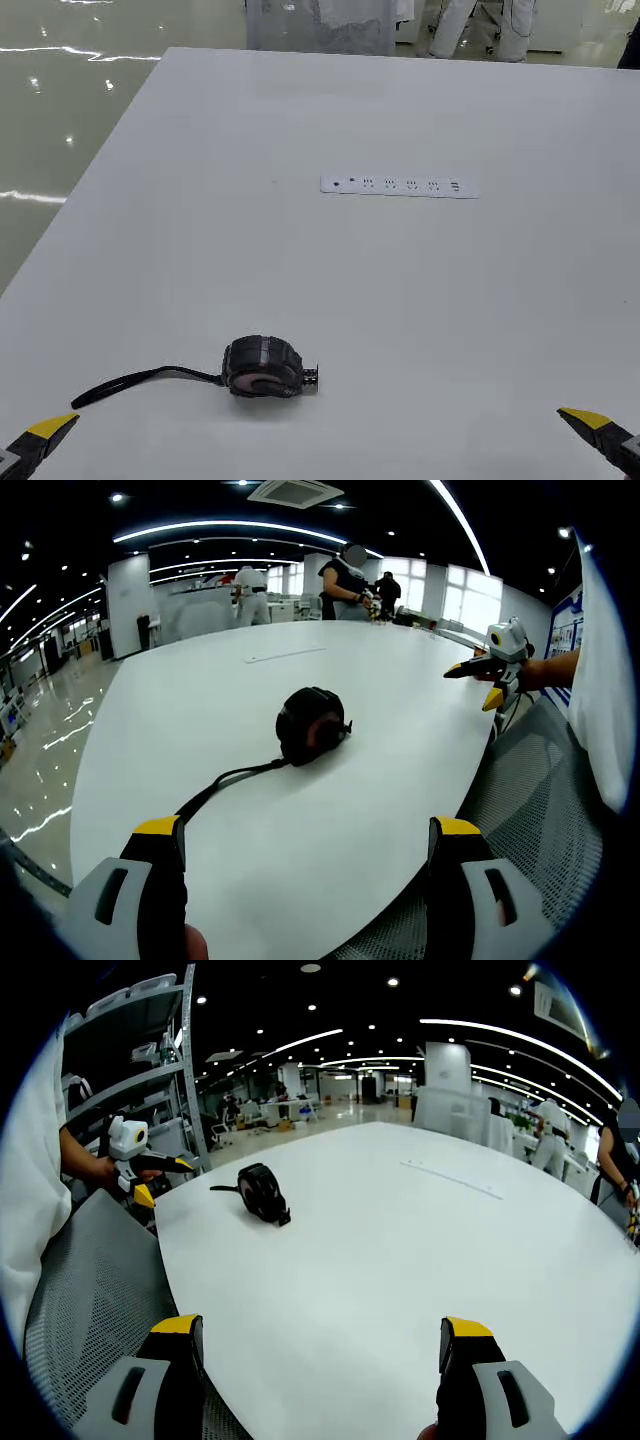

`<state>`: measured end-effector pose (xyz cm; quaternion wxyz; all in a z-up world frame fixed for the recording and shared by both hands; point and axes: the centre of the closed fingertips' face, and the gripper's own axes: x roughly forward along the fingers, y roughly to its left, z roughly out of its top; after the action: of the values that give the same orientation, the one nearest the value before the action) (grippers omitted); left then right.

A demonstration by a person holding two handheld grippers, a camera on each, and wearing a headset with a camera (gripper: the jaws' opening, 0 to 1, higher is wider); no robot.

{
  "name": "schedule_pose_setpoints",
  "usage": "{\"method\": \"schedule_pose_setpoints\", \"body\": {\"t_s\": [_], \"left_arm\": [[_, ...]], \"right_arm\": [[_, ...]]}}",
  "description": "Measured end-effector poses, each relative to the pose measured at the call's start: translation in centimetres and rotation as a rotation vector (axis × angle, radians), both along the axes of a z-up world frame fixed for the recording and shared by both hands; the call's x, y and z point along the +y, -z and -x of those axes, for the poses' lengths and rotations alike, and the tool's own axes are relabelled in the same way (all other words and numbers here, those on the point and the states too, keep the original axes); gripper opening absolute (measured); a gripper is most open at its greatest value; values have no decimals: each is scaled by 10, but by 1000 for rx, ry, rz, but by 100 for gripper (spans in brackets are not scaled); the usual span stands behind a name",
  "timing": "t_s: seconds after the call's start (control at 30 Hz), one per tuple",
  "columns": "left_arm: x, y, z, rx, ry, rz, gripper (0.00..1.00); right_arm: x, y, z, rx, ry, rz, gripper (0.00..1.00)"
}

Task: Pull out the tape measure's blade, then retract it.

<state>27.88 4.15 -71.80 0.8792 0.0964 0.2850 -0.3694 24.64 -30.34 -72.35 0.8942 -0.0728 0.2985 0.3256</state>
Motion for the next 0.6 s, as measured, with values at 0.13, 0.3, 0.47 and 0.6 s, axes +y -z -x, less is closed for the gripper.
{"method": "schedule_pose_setpoints", "body": {"t_s": [0.13, 0.3, 0.47, 0.6], "left_arm": [[0, -2, 0, -7, 3, 3, 99], [-1, -2, -1, -6, 5, 3, 99], [-3, -3, -2, -10, 11, 4, 99], [-4, -4, -4, -17, 9, 2, 99]], "right_arm": [[-1, 0, 0, 0, 2, 1, 99], [0, 0, 1, 1, 0, -1, 99], [1, 0, 1, 1, -1, 0, 99], [1, 1, 2, 1, -2, 1, 99]]}}
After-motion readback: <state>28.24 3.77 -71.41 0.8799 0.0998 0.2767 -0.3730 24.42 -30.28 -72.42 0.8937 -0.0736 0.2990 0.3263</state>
